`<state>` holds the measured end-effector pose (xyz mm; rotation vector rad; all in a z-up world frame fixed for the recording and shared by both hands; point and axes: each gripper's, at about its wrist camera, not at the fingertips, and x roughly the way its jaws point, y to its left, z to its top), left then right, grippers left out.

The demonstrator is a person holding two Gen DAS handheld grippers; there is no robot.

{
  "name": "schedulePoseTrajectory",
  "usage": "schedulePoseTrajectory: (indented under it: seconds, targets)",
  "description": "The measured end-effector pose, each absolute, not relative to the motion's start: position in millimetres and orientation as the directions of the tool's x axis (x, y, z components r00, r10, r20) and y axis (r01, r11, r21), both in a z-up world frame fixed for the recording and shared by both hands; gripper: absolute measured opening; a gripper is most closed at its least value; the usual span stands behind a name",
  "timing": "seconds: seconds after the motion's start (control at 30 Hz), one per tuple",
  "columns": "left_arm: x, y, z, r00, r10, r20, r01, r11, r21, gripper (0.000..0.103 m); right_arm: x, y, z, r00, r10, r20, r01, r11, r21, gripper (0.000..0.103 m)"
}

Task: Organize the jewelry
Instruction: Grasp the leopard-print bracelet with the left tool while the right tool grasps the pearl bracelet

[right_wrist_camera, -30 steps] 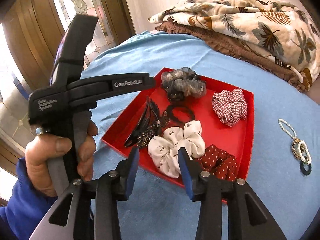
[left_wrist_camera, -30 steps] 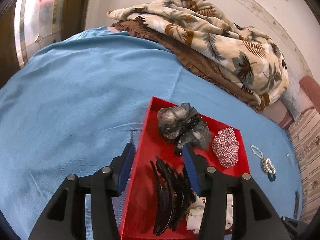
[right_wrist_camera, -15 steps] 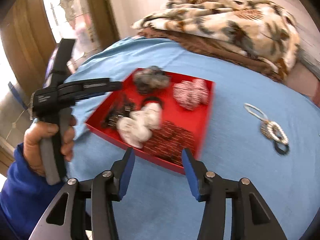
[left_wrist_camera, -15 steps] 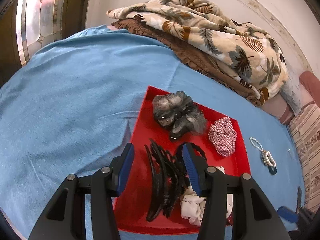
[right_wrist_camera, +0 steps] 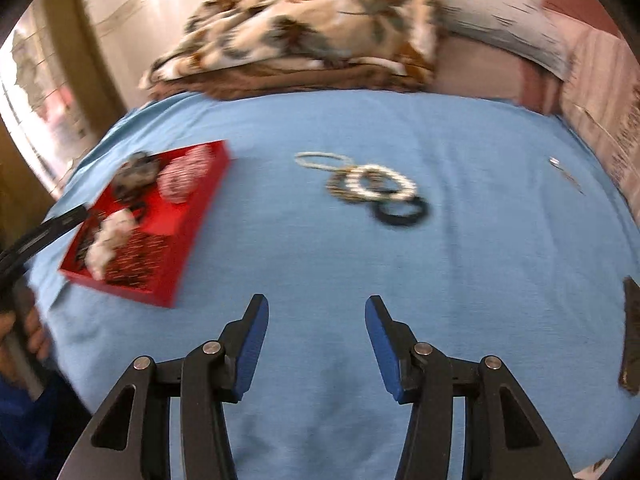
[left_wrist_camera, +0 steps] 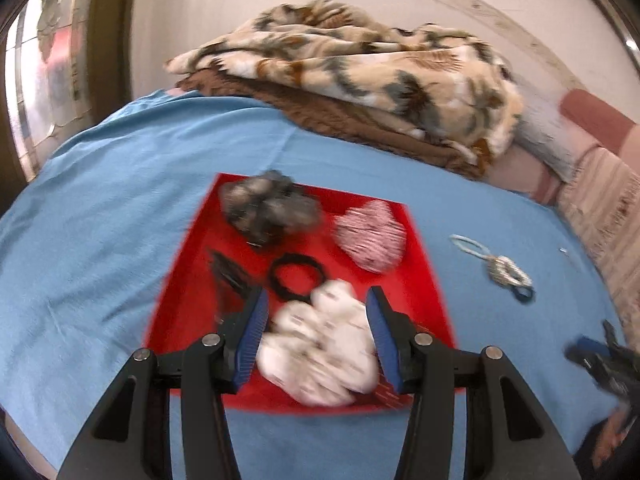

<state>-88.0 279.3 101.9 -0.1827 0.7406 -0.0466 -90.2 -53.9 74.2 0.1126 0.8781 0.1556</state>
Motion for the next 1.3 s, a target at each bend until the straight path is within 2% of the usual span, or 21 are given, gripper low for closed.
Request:
schedulePoseTrajectory:
  seconds: [0.07, 0.23, 0.53, 0.73, 0.8, 0.83, 0.9, 0.97, 1.13, 1.3]
  targets:
    - [-96, 267, 103, 0.743, -0.126, -0.657, 0.008, 0.984, -0.180, 0.058, -81, -71, 70, 0.633, 0.159, -0.758, -0.054, 0.985, 0.162, 0.055]
    - [-107, 228, 100, 0.741, -0.149, -0.654, 0.110, 0.989, -0.101, 0.058, -42, -98, 65, 0.644, 0.137, -0.753, -0.008, 0.985, 0.172, 0.054]
    - [-104, 196, 93, 0.708, -0.212, -0.673, 0.204, 0.975, -0.093, 0.058, 50, -91, 56, 0.626, 0.111, -0.772, -0.056, 0.994, 0.097, 0.054]
    - [-100, 188, 87, 0.686, -0.213, -0.696, 0.210, 0.973, -0.090, 0.058, 84, -81, 23, 0.565, 0.040, -0.824, -0.082, 0.997, -0.008, 0.046]
    - [-98, 184, 86, 0.677, -0.207, -0.707, 0.210, 0.974, -0.084, 0.058, 85, -82, 20, 0.582, 0.030, -0.813, -0.080, 0.997, -0.021, 0.043]
    - [-97, 182, 87, 0.673, -0.201, -0.711, 0.209, 0.975, -0.078, 0.058, 85, -83, 21, 0.583, 0.015, -0.812, -0.067, 0.997, -0.030, 0.040]
    - [-96, 177, 89, 0.666, -0.197, -0.719, 0.210, 0.975, -0.072, 0.058, 86, -89, 21, 0.582, -0.010, -0.813, -0.036, 0.999, -0.039, 0.018]
    - [-94, 170, 93, 0.659, -0.196, -0.726, 0.212, 0.975, -0.071, 0.058, 86, -101, 22, 0.575, -0.055, -0.816, 0.005, 0.998, -0.064, 0.013]
    - [-79, 143, 103, 0.617, -0.237, -0.751, 0.211, 0.968, -0.132, 0.058, 63, -150, 18, 0.519, -0.107, -0.848, 0.088, 0.994, -0.072, 0.013]
    - [-40, 95, 101, 0.561, -0.281, -0.779, 0.236, 0.956, -0.174, 0.058, 34, -173, 20, 0.470, -0.094, -0.878, 0.107, 0.993, -0.049, 0.013]
